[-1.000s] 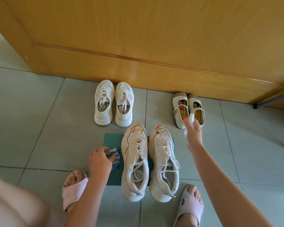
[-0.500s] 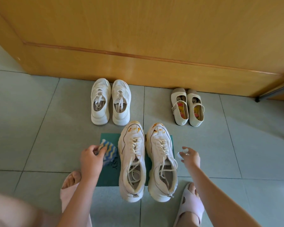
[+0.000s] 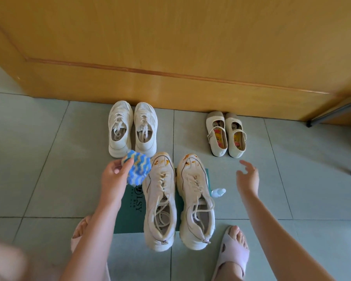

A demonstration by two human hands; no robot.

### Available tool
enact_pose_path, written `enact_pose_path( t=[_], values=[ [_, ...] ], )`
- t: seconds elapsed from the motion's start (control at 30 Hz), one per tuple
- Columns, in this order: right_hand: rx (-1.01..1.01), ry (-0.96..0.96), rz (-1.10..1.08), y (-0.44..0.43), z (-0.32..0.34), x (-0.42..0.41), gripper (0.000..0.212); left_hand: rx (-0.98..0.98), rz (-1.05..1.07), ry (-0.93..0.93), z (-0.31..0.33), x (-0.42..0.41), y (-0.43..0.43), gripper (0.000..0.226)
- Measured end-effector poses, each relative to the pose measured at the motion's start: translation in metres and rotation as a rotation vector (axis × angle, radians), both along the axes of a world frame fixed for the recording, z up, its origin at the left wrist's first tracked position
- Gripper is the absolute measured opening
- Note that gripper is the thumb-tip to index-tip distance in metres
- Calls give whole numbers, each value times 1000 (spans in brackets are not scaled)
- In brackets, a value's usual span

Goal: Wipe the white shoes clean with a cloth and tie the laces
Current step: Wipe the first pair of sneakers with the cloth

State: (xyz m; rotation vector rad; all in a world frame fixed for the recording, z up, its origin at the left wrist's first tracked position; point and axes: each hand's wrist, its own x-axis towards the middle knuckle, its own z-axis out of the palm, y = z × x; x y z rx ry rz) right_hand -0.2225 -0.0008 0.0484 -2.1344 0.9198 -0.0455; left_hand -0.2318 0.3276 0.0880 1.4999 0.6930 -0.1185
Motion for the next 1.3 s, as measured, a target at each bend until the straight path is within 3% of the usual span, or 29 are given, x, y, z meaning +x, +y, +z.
enact_pose_path(
  t=[0.07,0.13,0.23,0.3,0.43,0.57,0.73,0.93,1.03,1.17,1.3],
  values=[
    [36,-164,-7,16,27,15,35,-82,1,-21,13,5,-10,13],
    [197,-248,88,39,54,29,26,-148,-44,-29,22,11,-20,24],
    [590,-115,315,76,79,38,39,-214,-155,3,35,21,-38,31],
    [788,23,441,94,83,38,52,-250,-199,25,43,26,-50,23],
    [1092,137,366,105,80,34,53,-397,-226,28,49,31,-68,19],
    [1156,172,306,96,74,32,46,-323,-224,7,42,32,-83,25],
    [1269,141,263,82,65,33,47,-371,-162,36,39,33,-100,31],
    [1241,157,291,62,62,41,53,72,-255,-130,33,40,-113,32],
    [1171,108,140,49,58,49,29,151,-294,-124,27,37,-114,36],
    [749,23,-22,42,41,65,18,217,-473,-48,16,1,-127,38],
    [381,-9,95,58,19,68,23,351,-508,-27,8,-44,-150,49]
  ],
)
